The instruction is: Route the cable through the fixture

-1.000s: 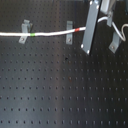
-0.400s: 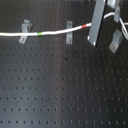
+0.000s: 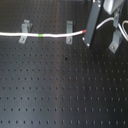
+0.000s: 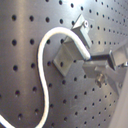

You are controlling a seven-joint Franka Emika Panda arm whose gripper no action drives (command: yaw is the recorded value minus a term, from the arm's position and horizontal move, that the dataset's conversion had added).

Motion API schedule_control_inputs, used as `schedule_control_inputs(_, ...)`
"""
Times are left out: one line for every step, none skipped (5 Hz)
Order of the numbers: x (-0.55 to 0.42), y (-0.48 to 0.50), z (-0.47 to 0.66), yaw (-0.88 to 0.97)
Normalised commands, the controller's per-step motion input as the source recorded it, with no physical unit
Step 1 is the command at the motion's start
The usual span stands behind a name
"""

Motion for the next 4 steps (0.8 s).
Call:
schedule_control_inputs(0.019, 0.106, -0.08, 0.49)
schedule_control_inputs(-0.002, 0.004, 0.04, 0.39)
schedule_control_inputs(-0.11, -0.141, 0.23, 0.0)
schedule_control_inputs(-0.125, -0.144, 0.18, 0.0)
